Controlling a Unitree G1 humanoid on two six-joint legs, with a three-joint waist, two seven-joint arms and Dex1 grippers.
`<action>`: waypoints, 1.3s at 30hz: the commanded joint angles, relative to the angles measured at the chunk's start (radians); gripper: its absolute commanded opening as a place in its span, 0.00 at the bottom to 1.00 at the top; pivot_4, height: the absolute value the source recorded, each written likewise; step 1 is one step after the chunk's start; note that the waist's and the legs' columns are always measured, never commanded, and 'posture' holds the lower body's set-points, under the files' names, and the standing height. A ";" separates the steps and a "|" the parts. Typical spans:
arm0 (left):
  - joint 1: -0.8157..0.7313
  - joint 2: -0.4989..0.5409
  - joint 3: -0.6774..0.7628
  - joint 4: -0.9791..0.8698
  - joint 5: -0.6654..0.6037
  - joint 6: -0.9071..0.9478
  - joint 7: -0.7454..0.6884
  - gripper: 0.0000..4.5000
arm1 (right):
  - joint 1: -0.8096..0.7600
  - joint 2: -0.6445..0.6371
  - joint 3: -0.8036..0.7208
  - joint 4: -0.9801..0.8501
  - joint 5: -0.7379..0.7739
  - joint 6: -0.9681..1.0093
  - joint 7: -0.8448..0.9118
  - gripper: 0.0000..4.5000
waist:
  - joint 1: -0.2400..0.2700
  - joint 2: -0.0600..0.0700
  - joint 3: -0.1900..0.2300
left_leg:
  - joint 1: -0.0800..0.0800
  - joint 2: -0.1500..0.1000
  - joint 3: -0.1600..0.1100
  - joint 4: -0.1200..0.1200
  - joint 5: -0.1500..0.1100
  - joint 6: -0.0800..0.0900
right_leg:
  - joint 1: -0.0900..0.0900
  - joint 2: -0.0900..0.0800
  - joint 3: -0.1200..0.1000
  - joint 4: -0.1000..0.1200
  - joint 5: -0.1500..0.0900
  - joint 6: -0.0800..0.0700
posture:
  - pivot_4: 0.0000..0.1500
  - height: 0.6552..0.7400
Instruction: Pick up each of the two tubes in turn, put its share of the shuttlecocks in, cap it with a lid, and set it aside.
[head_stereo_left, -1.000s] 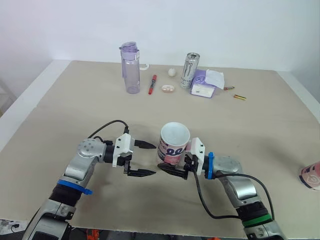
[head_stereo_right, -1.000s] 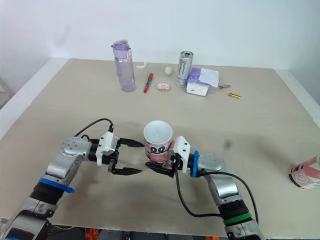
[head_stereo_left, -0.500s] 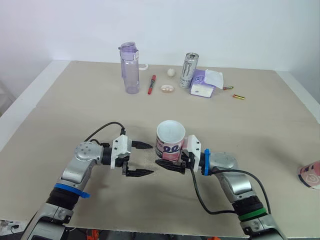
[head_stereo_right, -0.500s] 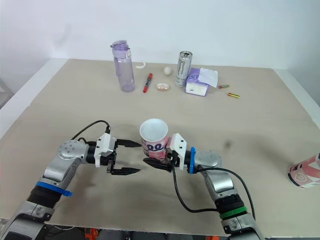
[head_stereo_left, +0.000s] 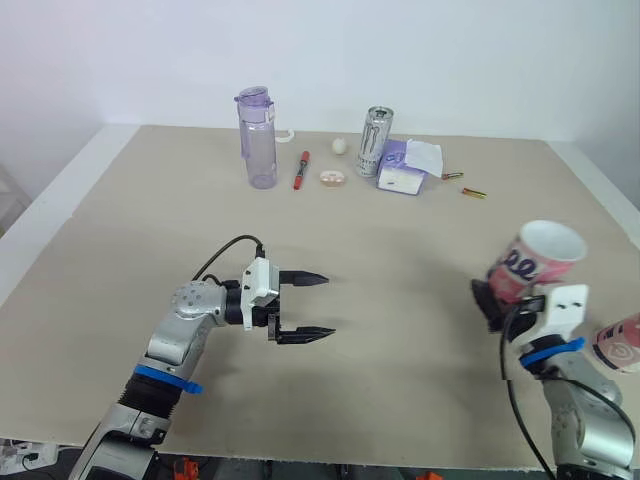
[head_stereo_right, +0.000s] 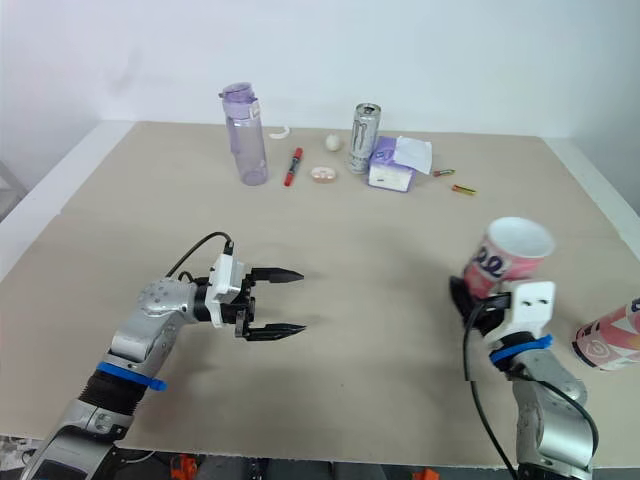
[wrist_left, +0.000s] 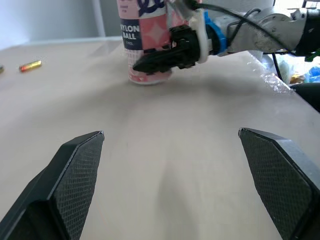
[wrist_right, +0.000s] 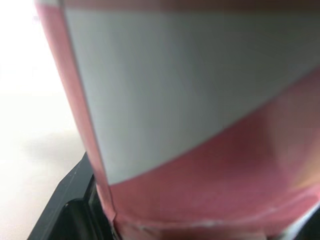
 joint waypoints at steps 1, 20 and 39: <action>-0.024 -0.017 -0.003 0.007 -0.003 -0.017 0.003 1.00 | -0.071 -0.012 -0.093 0.107 0.054 0.035 -0.083 0.76 | 0.000 0.000 0.000 | 0.000 0.000 0.000 0.000 0.000 0.001 | 0.000 0.000 0.000 0.000 0.000 0.000 | 1.00 1.00; -0.014 -0.006 -0.003 0.012 0.017 -0.025 0.009 1.00 | 0.180 0.042 -0.054 -0.120 0.051 0.064 -0.102 0.99 | 0.001 0.001 -0.001 | 0.000 -0.001 0.001 -0.002 0.001 0.001 | 0.000 0.001 0.006 0.000 -0.002 0.003 | 1.00 1.00; -0.080 0.093 0.042 0.171 0.125 -0.080 0.067 1.00 | 0.201 -0.244 0.192 -0.229 0.074 -0.079 0.447 0.99 | -0.009 0.000 0.001 | 0.002 0.001 0.002 -0.002 0.001 0.001 | -0.001 0.001 0.009 -0.001 0.001 0.003 | 1.00 1.00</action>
